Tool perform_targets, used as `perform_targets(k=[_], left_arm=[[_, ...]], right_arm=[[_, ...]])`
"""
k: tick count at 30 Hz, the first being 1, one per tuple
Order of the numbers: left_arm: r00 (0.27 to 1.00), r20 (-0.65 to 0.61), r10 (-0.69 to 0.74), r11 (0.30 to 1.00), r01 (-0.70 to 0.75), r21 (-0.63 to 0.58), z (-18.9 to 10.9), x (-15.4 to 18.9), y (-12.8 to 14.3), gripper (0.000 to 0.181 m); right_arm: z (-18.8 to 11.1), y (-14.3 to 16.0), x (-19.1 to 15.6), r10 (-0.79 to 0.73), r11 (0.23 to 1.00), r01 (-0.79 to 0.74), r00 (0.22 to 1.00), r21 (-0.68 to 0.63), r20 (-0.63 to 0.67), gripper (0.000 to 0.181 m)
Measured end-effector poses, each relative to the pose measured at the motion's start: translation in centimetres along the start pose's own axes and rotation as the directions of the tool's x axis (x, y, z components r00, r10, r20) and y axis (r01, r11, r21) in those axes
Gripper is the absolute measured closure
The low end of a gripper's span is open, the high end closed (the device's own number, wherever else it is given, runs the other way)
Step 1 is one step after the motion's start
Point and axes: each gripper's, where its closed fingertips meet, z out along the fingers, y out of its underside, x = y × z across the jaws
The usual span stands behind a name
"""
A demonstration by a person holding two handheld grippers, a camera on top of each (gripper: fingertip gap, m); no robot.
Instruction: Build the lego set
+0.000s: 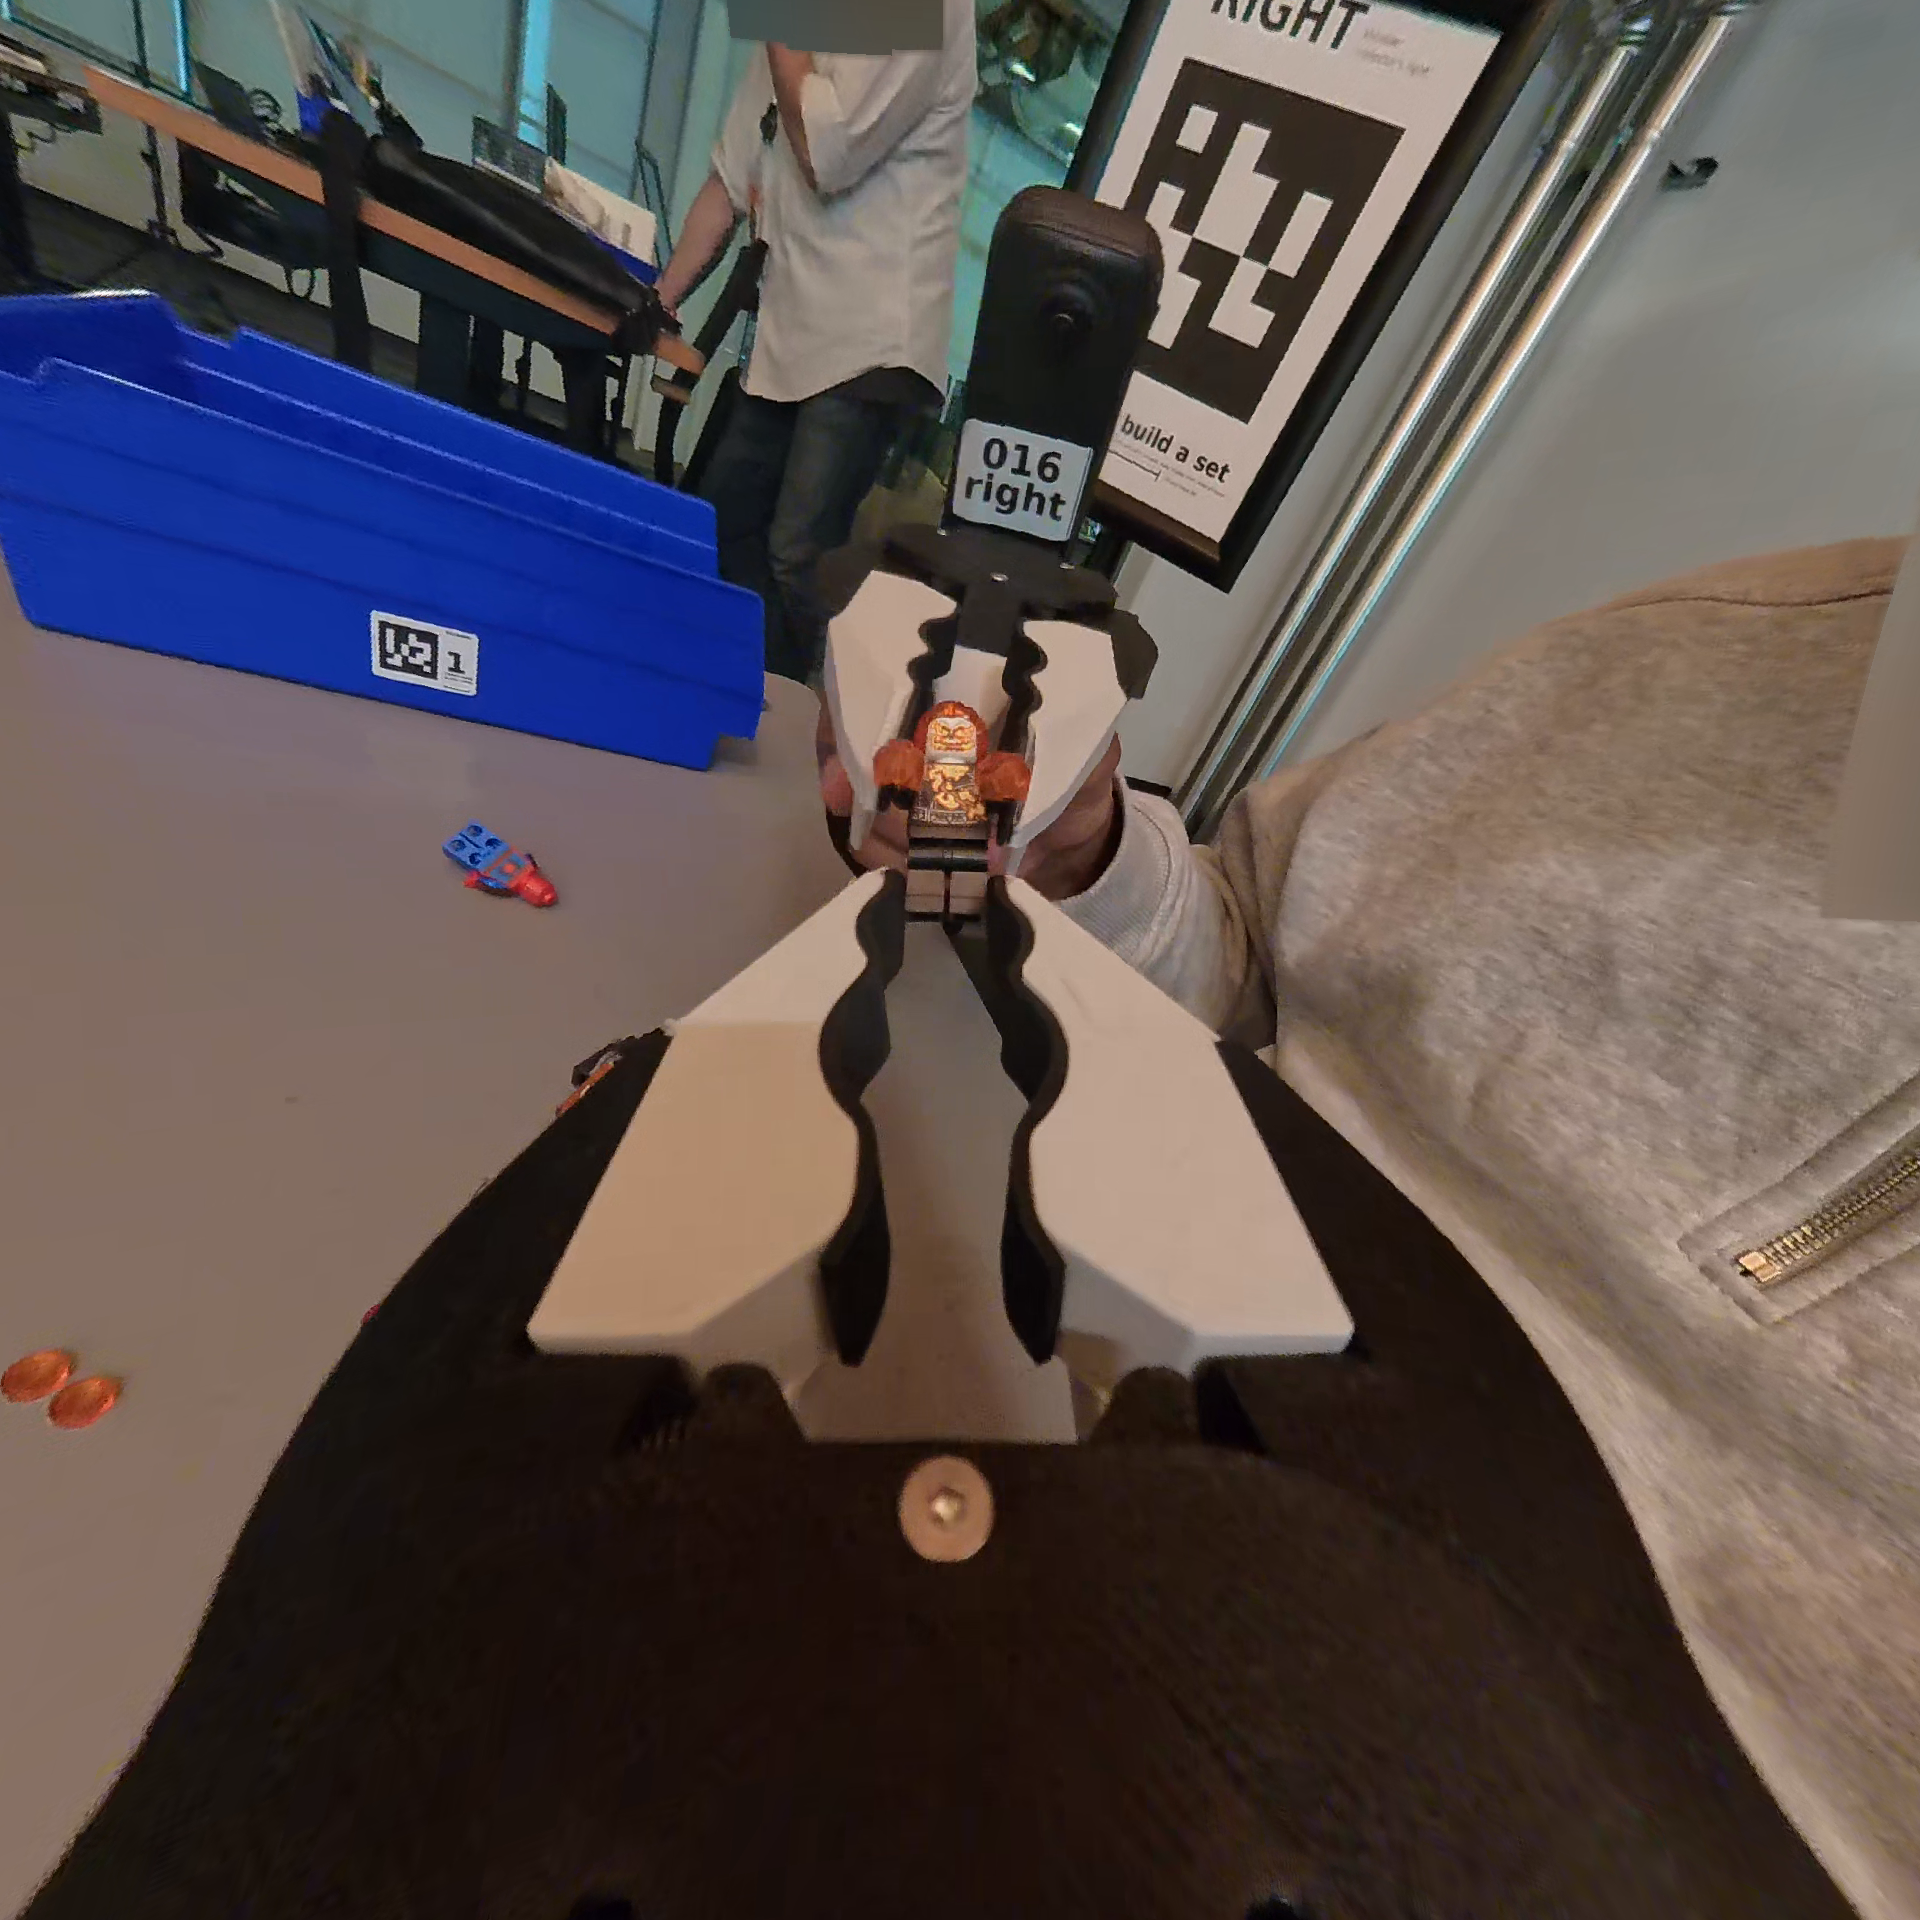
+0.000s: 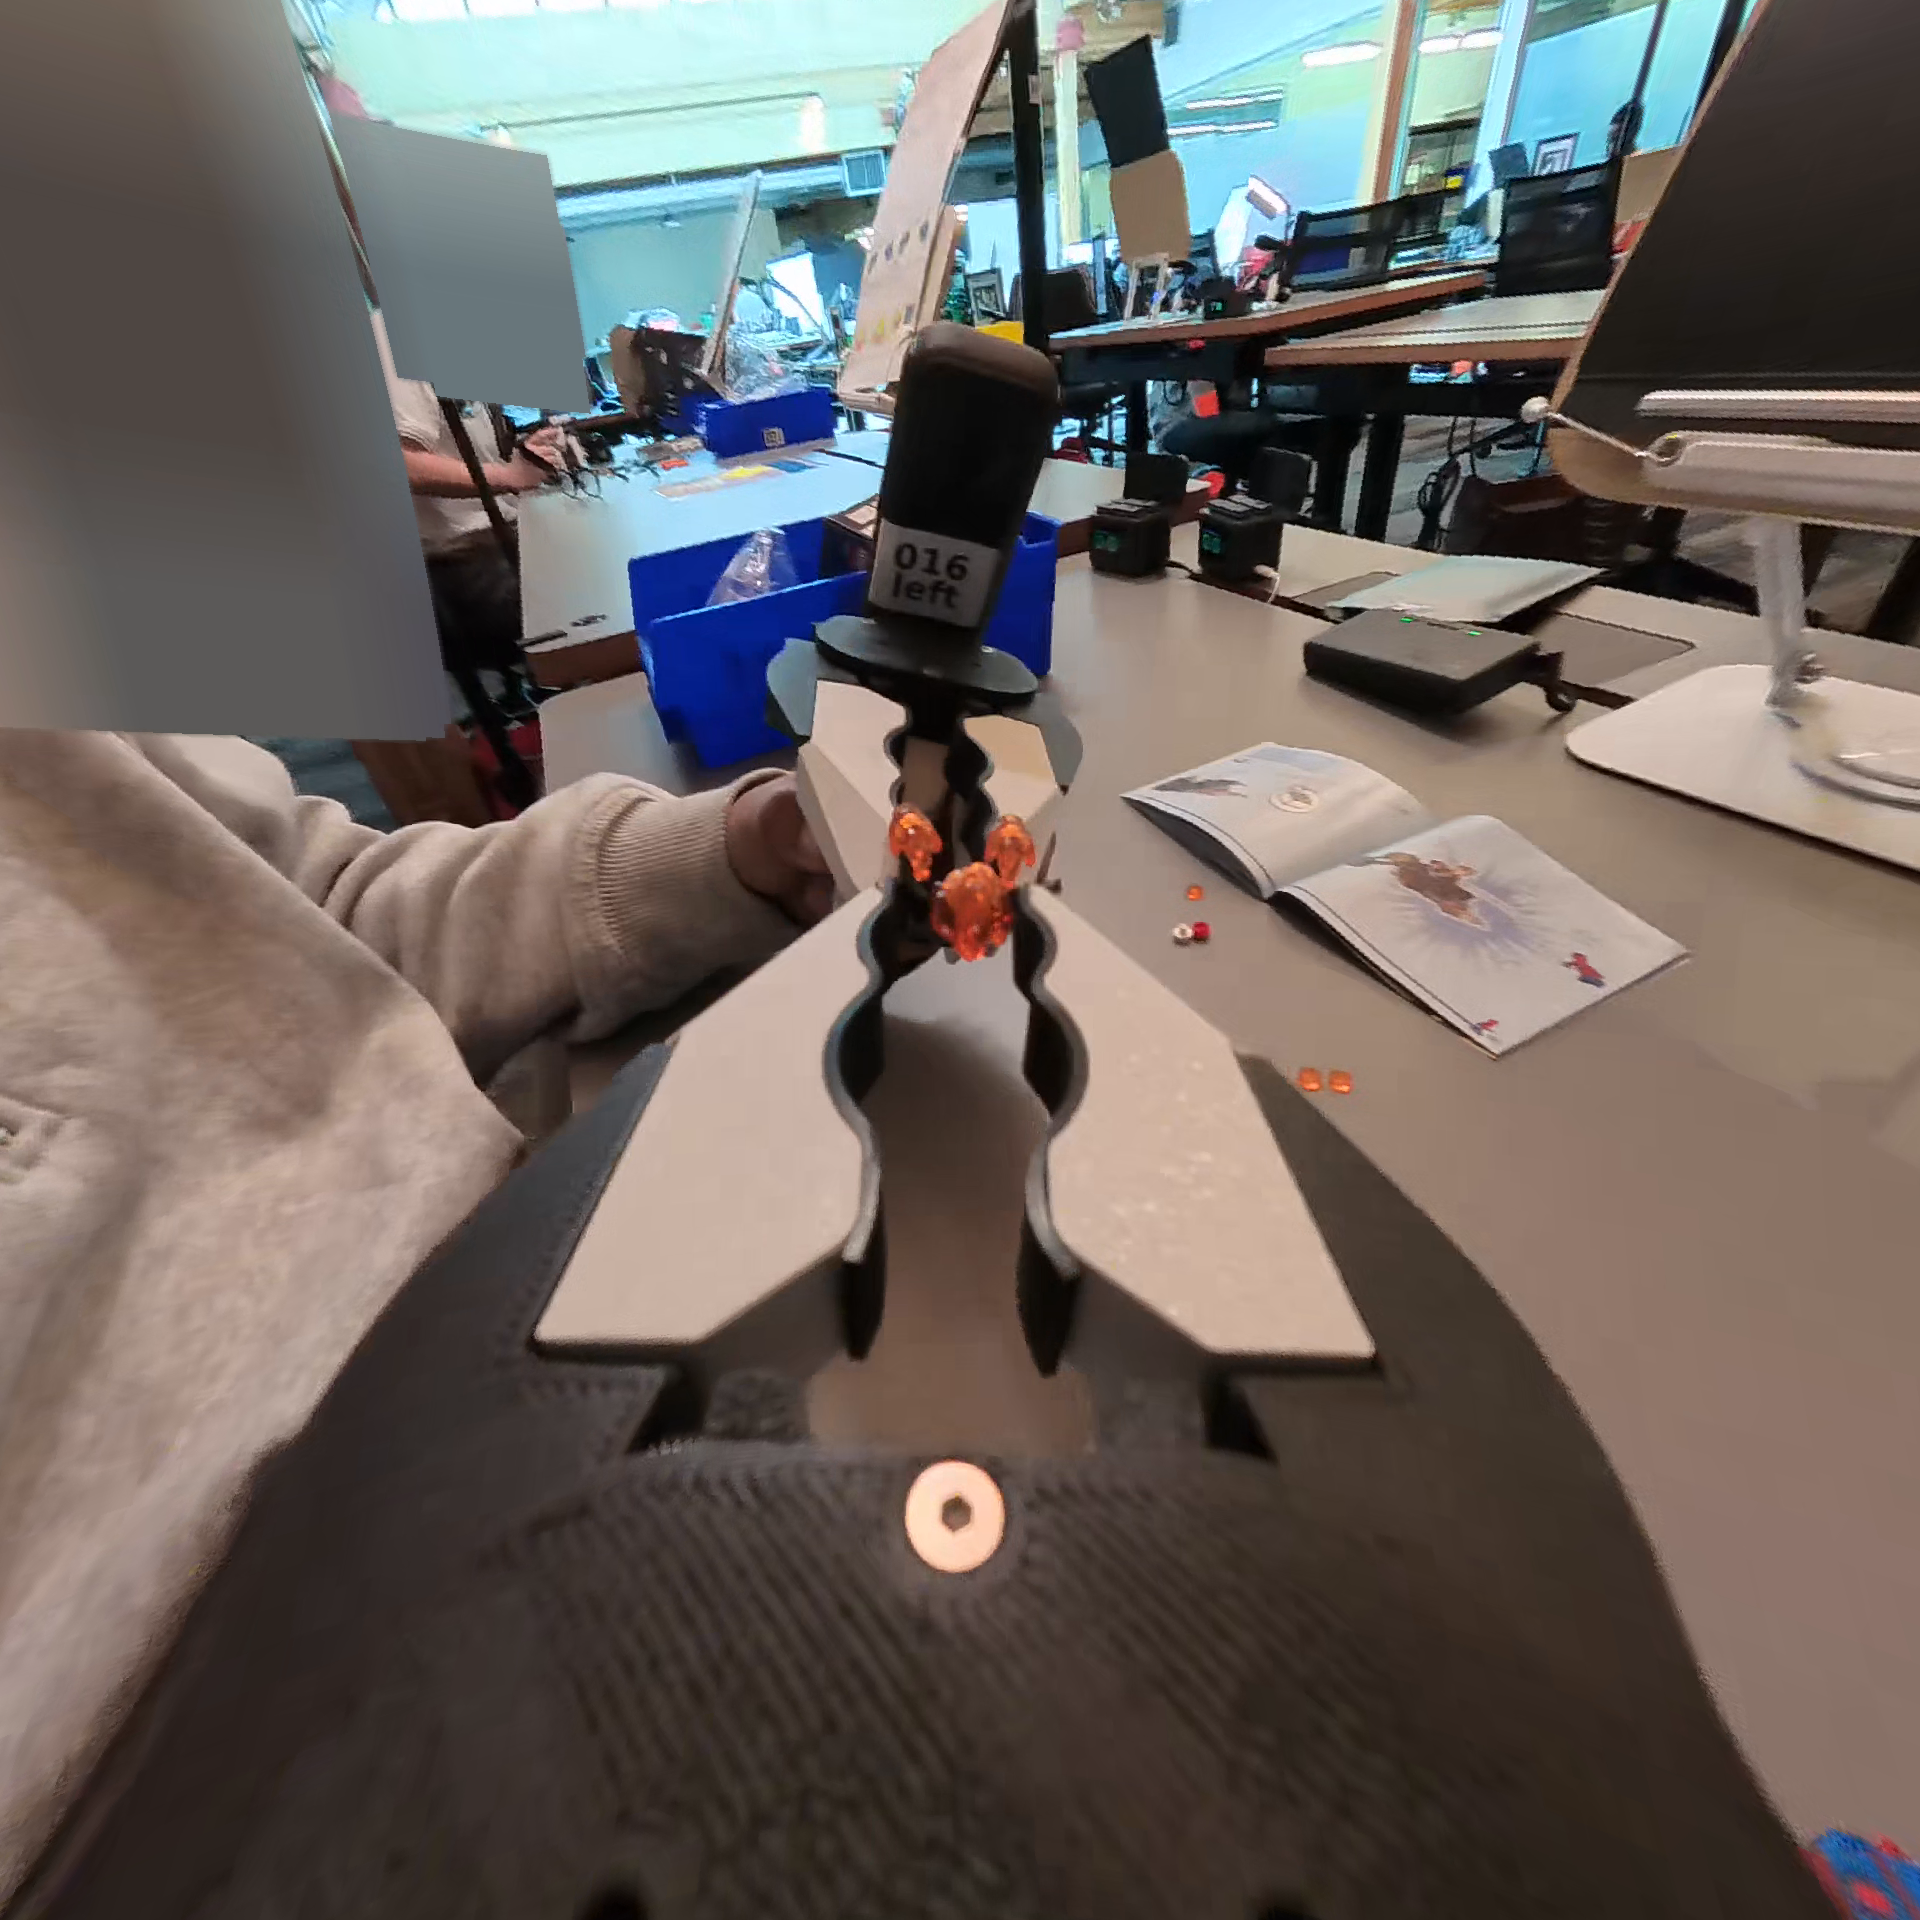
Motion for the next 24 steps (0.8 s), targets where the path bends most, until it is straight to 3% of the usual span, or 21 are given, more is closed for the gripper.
perform_targets(k=[5, 8, 13, 16, 19, 24], left_arm=[[0.999, 0.032, -0.007, 1.000, 0.006, 0.030, 0.2, -0.5, -0.3, 0.166], [0.989, 0.149, 0.011, 1.000, -0.011, -0.002, 0.3, -2.3, 0.2, 0.132], [0.929, 0.290, 0.229, 0.952, -0.151, -0.267, 1.6, -5.0, 3.4, 0.109], [0.902, 0.274, 0.333, 0.885, -0.199, -0.420, 2.5, -6.1, 5.0, 0.109], [0.895, 0.233, 0.382, 0.853, -0.244, -0.461, 3.3, -6.6, 5.6, 0.120], [0.904, 0.209, 0.374, 0.816, -0.213, -0.538, 3.1, -7.6, 7.7, 0.123]], right_arm=[[-0.9, -0.3, 0.7, -0.028, 0.999, 0.028, 0.999, -0.016, -0.046, 0.162], [-3.4, -0.7, 2.8, -0.033, 0.999, 0.027, 0.984, -0.038, -0.174, 0.162], [-6.8, 2.2, 4.8, 0.020, 0.978, -0.087, 0.945, -0.192, -0.327, 0.163], [-6.7, 4.4, 4.7, 0.027, 0.947, -0.139, 0.933, -0.291, -0.359, 0.163], [-5.7, 6.1, 4.6, 0.009, 0.915, -0.162, 0.923, -0.370, -0.384, 0.163], [-4.9, 7.9, 4.9, -0.088, 0.846, -0.161, 0.898, -0.508, -0.432, 0.163]])
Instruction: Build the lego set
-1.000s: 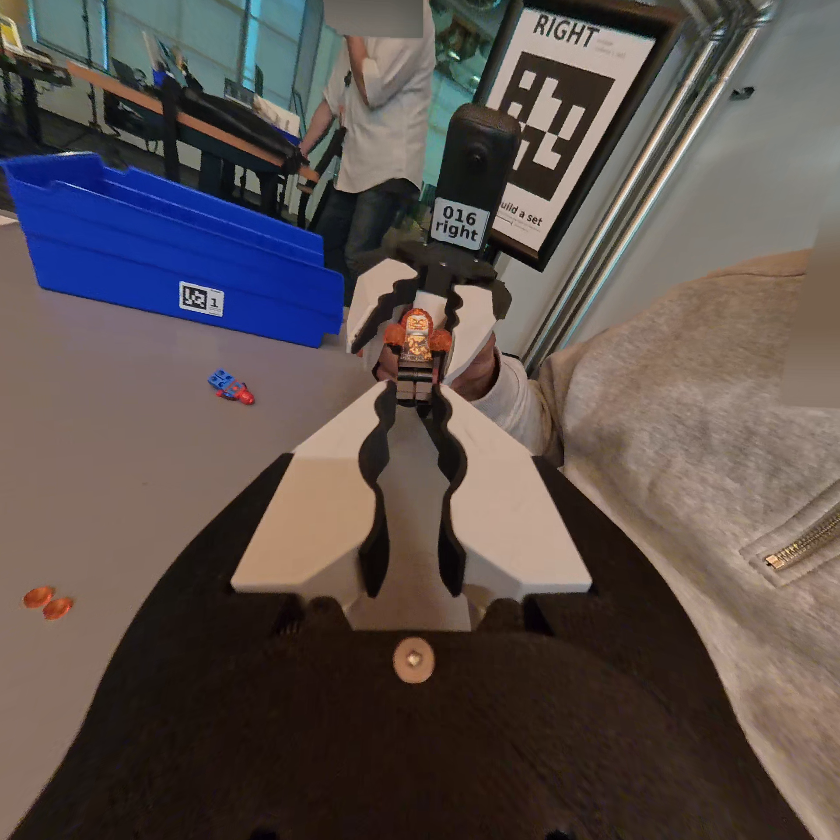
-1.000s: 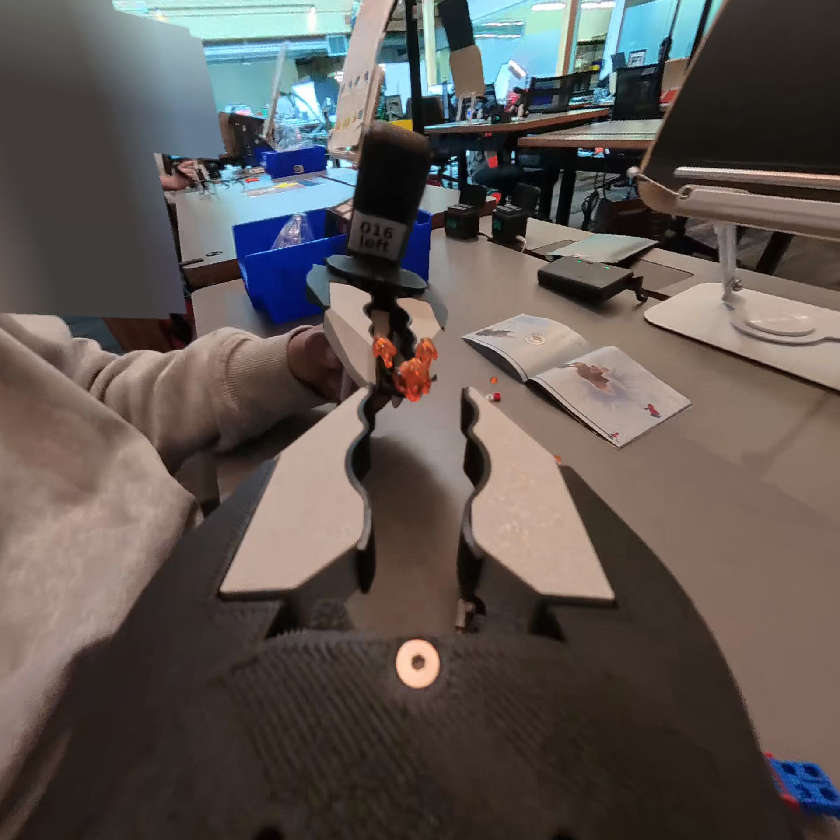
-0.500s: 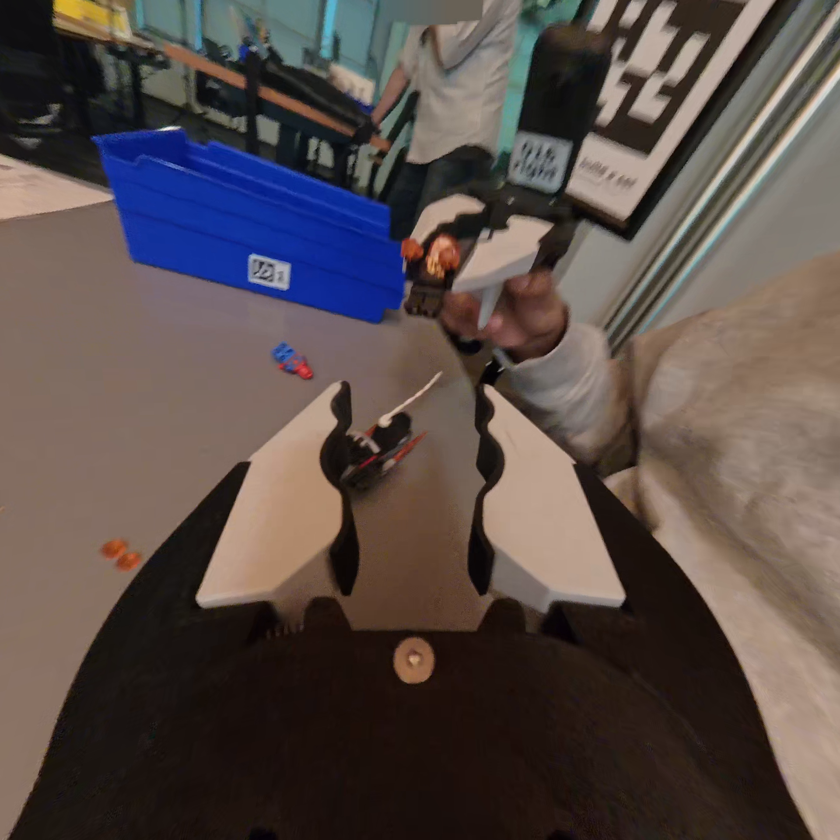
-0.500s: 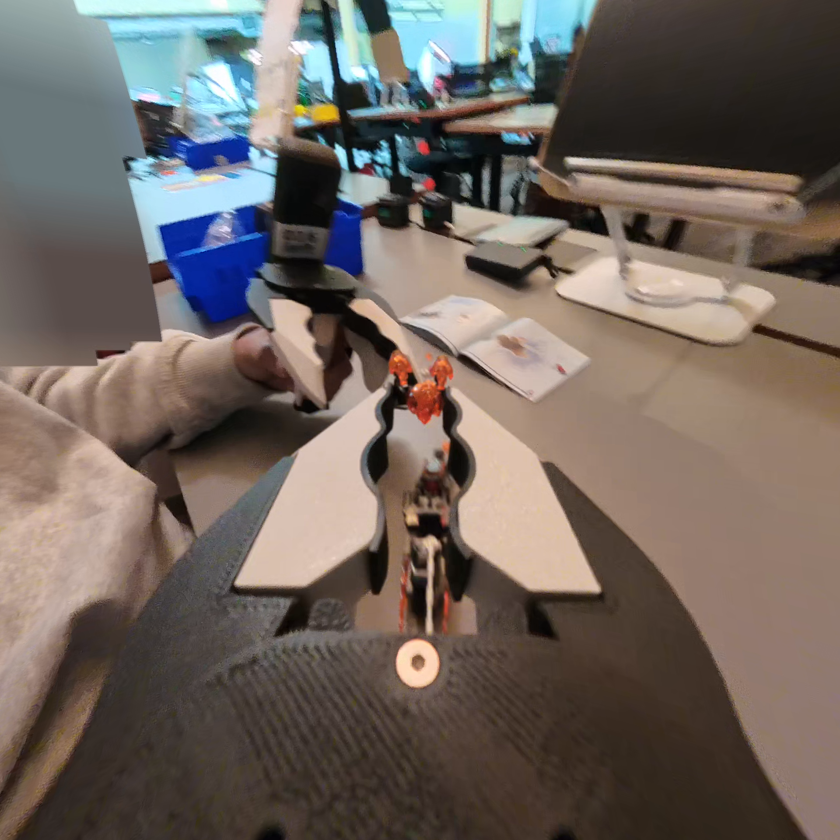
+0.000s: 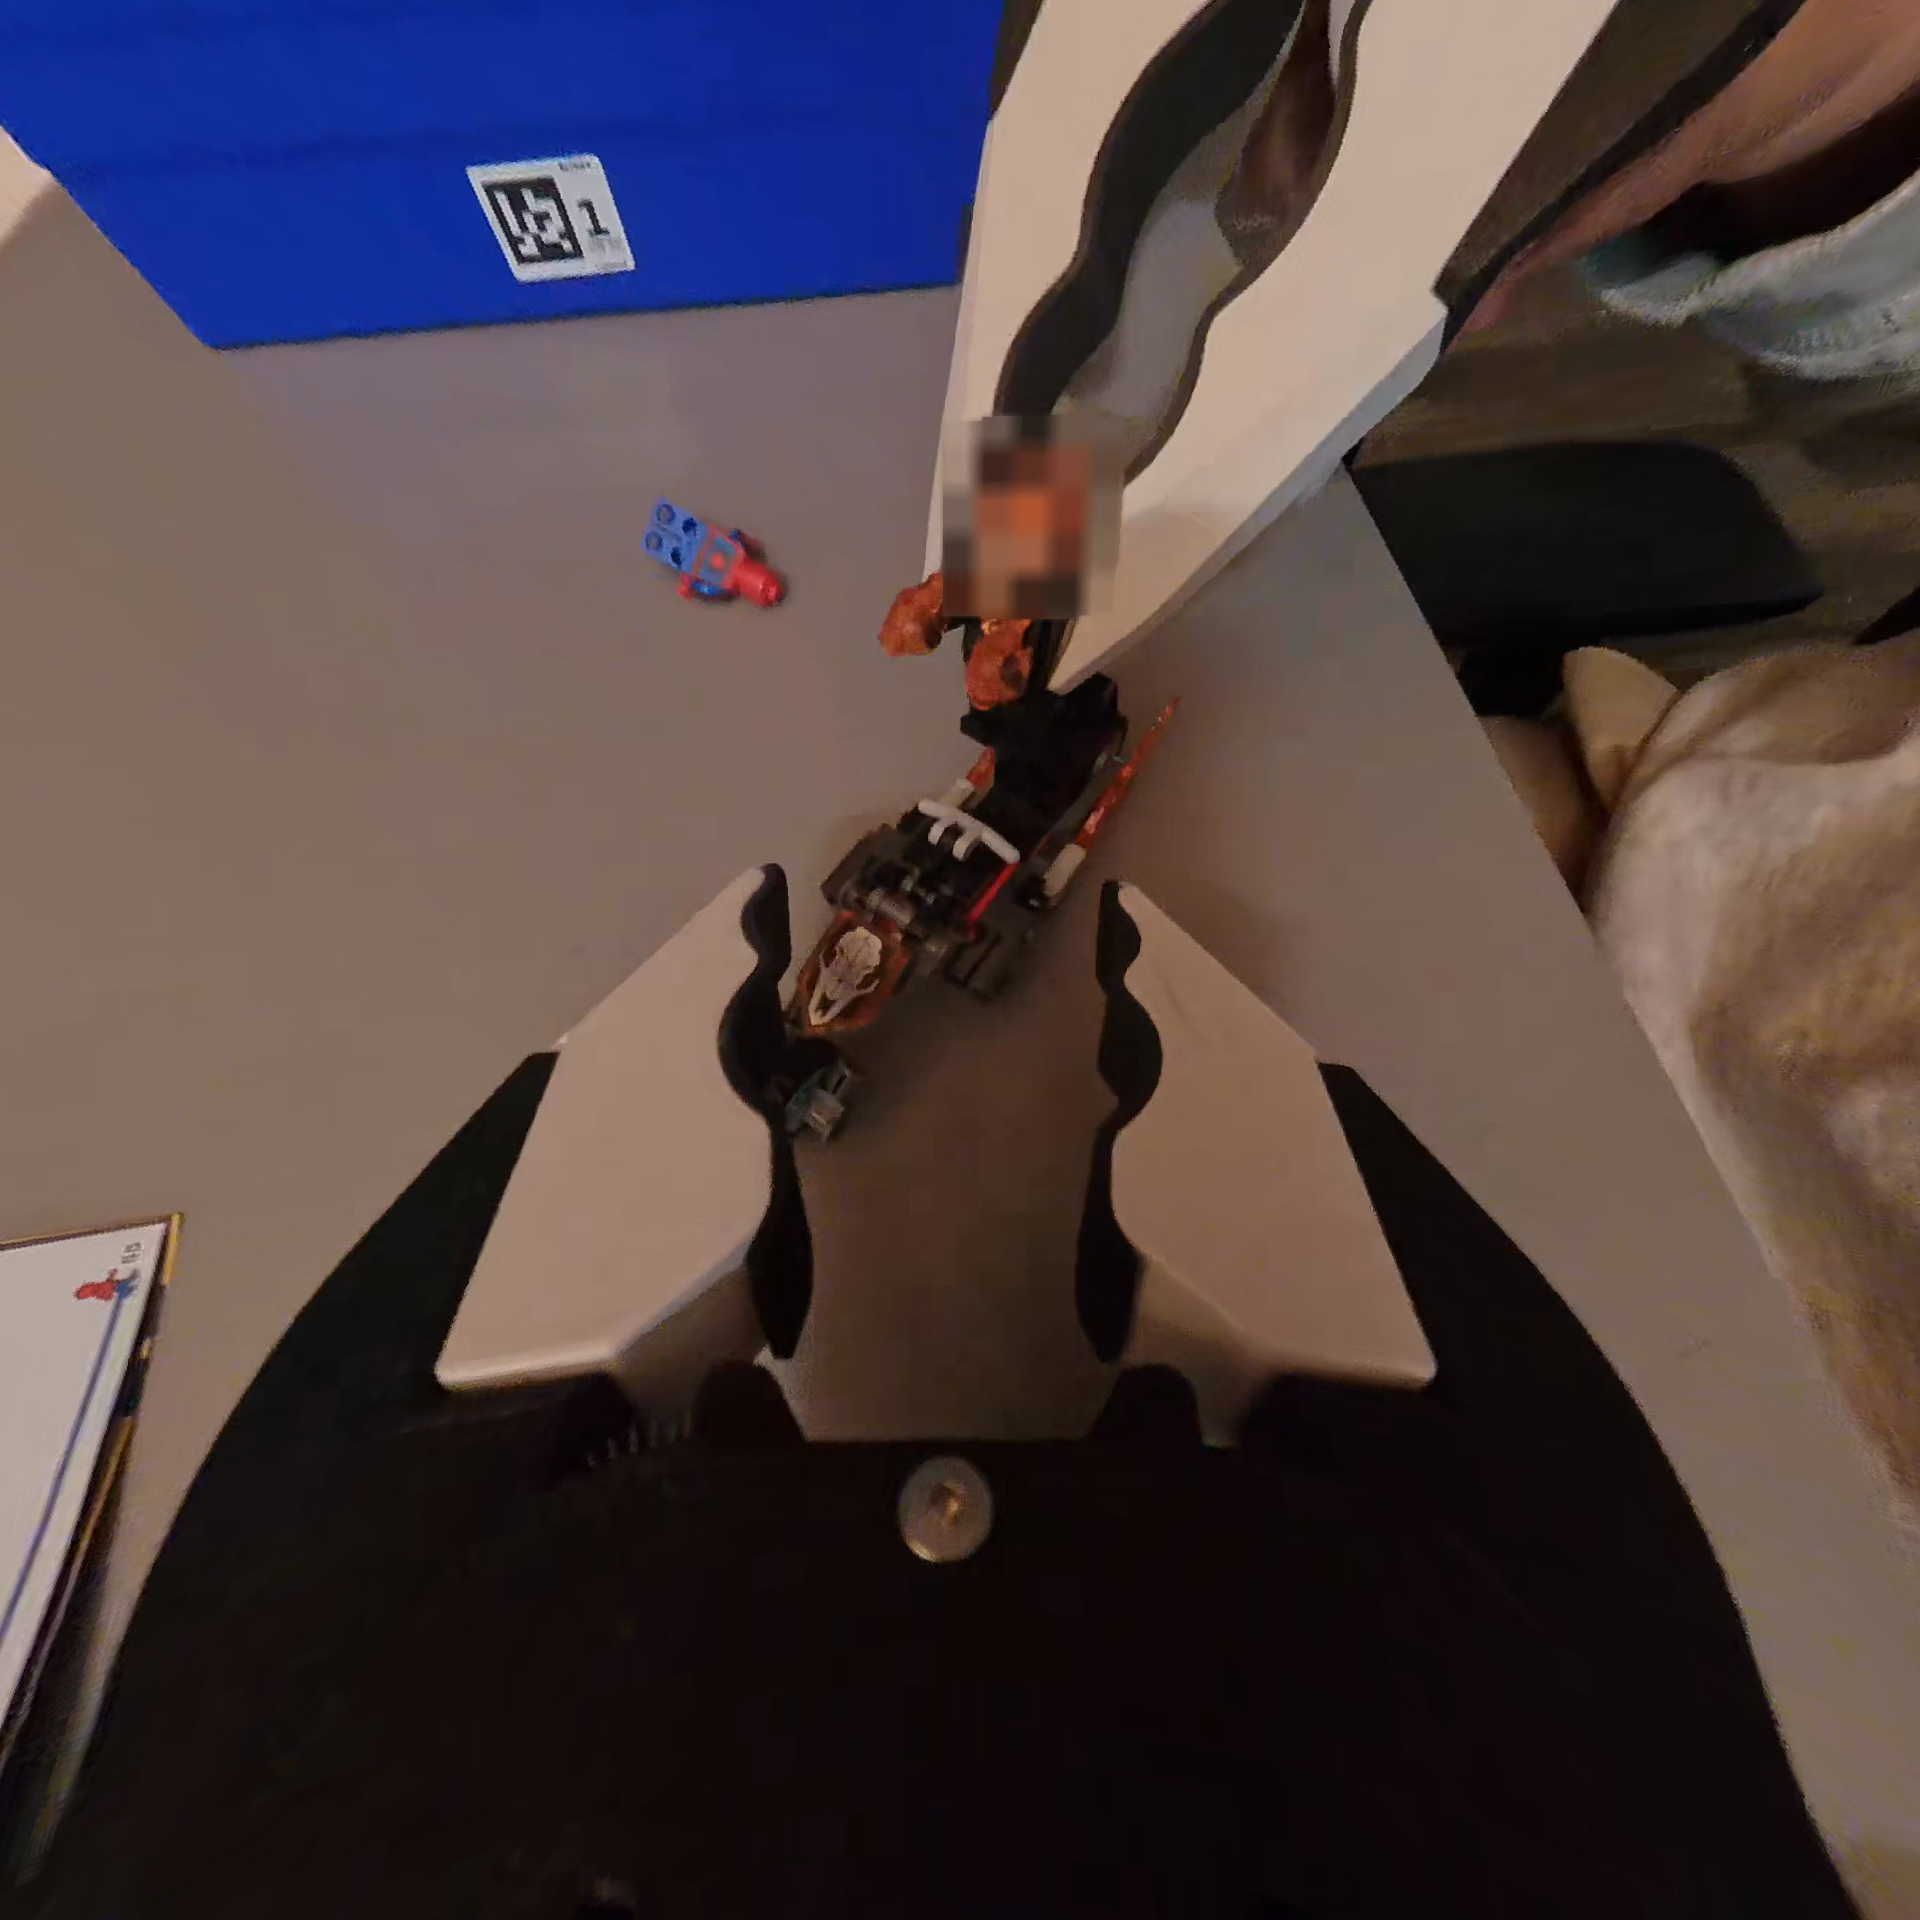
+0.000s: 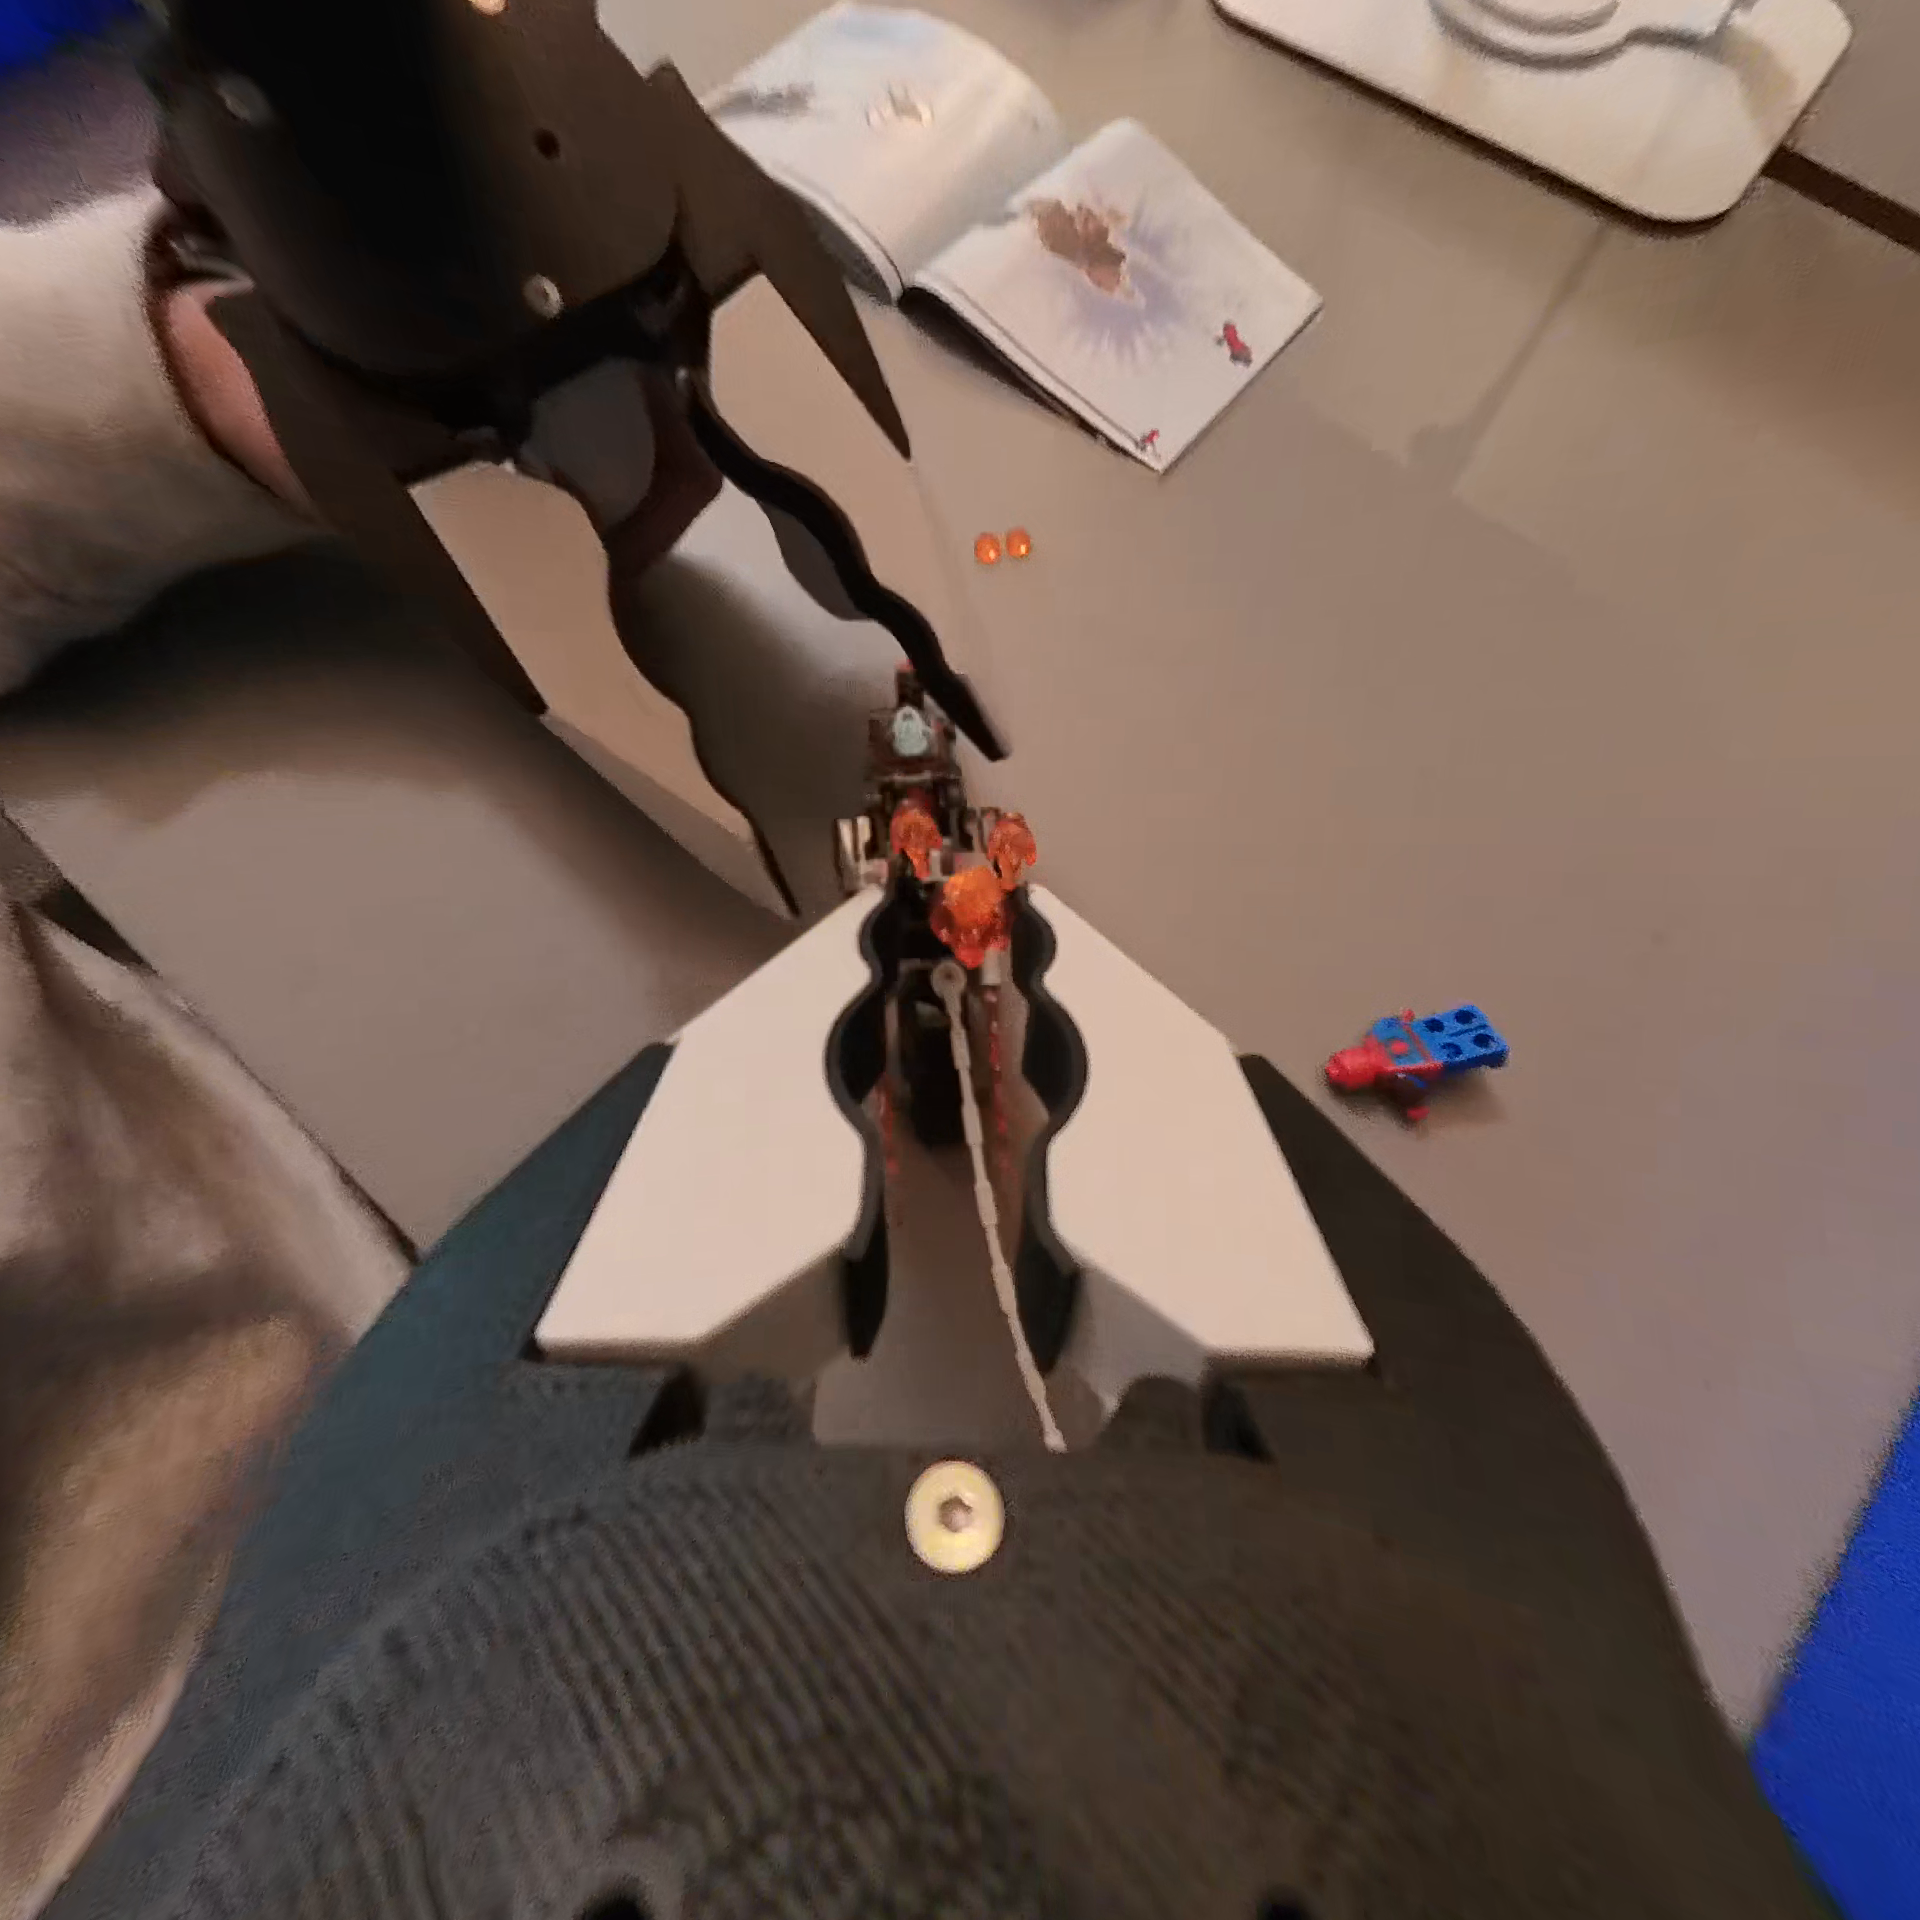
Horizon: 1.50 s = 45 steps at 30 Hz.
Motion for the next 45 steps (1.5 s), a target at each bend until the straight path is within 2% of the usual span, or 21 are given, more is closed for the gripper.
perform_targets(k=[4, 14, 20, 32, 38, 45], left_arm=[[0.999, 0.028, 0.033, 0.999, -0.032, -0.030, 0.2, 0.2, 0.5, 0.131], [0.995, 0.084, 0.060, 0.997, -0.056, -0.048, 0.3, 0.1, 0.8, 0.132], [0.993, 0.104, 0.060, 0.997, -0.054, -0.056, 0.2, -0.2, 1.0, 0.135], [0.993, 0.113, 0.045, 0.997, -0.037, -0.075, 0.4, -0.5, 1.2, 0.135], [0.992, 0.115, 0.041, 0.997, -0.033, -0.074, 0.3, -0.5, 1.2, 0.135], [0.993, 0.116, 0.036, 0.997, -0.028, -0.072, 0.3, -0.6, 1.2, 0.135]], right_arm=[[0.6, 0.3, -0.6, -0.034, 0.996, 0.033, 0.999, -0.088, -0.010, 0.163], [1.4, 1.4, -0.6, -0.096, 0.945, 0.080, 0.995, -0.317, -0.036, 0.162], [1.9, 2.0, -0.5, -0.114, 0.911, 0.096, 0.993, -0.401, -0.020, 0.162], [1.8, 2.2, -0.4, -0.090, 0.899, 0.077, 0.996, -0.431, -0.008, 0.162], [1.7, 2.4, -0.3, -0.081, 0.911, 0.078, 0.997, -0.405, 0.011, 0.162], [1.6, 2.7, -0.6, -0.095, 0.908, 0.096, 0.995, -0.408, 0.024, 0.155]])
